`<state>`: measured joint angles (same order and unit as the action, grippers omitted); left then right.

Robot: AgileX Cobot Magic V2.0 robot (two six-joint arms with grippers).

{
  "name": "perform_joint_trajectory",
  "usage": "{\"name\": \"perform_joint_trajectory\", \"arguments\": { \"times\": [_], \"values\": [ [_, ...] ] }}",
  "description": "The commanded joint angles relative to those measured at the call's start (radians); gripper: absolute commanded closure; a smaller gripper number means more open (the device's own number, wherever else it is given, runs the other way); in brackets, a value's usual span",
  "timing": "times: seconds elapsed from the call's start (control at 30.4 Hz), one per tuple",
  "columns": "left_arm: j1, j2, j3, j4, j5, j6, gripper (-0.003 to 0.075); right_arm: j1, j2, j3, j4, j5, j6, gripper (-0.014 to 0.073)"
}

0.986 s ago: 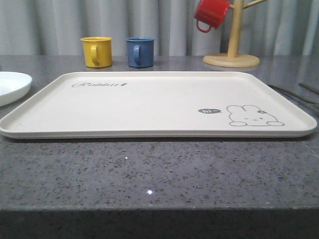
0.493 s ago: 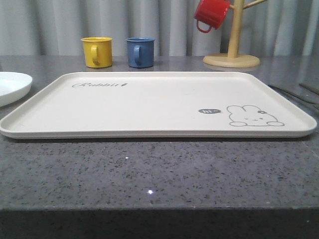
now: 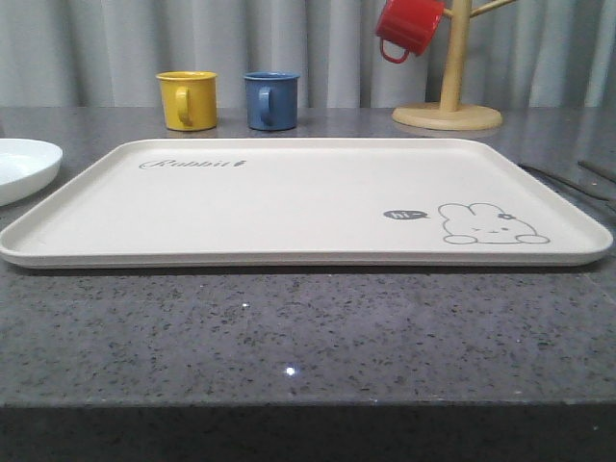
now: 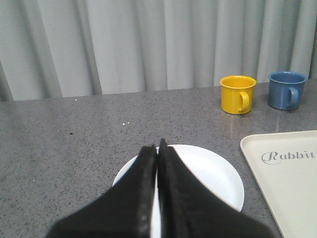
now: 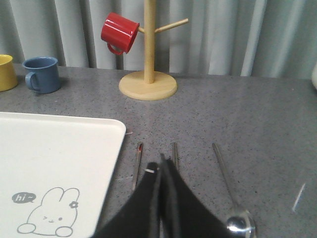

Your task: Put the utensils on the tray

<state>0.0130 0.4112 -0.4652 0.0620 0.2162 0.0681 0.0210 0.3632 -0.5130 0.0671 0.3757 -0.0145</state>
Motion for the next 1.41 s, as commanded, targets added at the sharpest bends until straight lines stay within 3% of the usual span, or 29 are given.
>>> {"name": "perform_joint_trajectory", "arguments": {
  "times": [0.0,0.16,0.26,0.39,0.62,0.82,0.95,1.15,1.28,1.38],
  "values": [
    [0.0,0.012,-0.04,0.0,-0.083,-0.007,0.0573,-0.005,0.014,-0.037,0.004,-0.078,-0.008,0.0546],
    [0.0,0.012,-0.04,-0.007,-0.083,-0.007,0.0203,-0.005,0.014,-0.037,0.004,-0.078,-0.008,0.026],
    [0.0,0.012,-0.04,-0.007,-0.085,-0.007,0.0085,-0.005,0.014,-0.037,0.004,-0.078,-0.008,0.007],
    [0.0,0.012,-0.036,-0.007,-0.085,-0.007,0.0079,-0.005,0.014,-0.037,0.004,-0.078,-0.008,0.0],
    [0.0,0.039,-0.046,-0.013,-0.083,-0.007,0.008,-0.005,0.014,-0.037,0.004,-0.078,-0.008,0.0],
    [-0.025,0.187,-0.117,-0.016,-0.059,0.002,0.008,-0.005,0.014,-0.037,0.004,-0.078,-0.008,0.0],
    [-0.106,0.353,-0.228,0.0,0.081,0.018,0.008,-0.005,0.014,-0.037,0.004,-0.078,-0.008,0.0],
    [-0.225,0.639,-0.448,0.052,0.417,0.075,0.0088,-0.005,0.014,-0.037,0.004,-0.078,-0.008,0.0],
    [-0.229,0.816,-0.572,0.052,0.595,0.077,0.0171,-0.005,0.014,-0.037,0.004,-0.078,-0.008,0.0],
    [-0.229,0.919,-0.645,0.071,0.641,0.077,0.026,-0.005,0.014,-0.037,0.004,-0.078,-0.008,0.0]
  ]
}}
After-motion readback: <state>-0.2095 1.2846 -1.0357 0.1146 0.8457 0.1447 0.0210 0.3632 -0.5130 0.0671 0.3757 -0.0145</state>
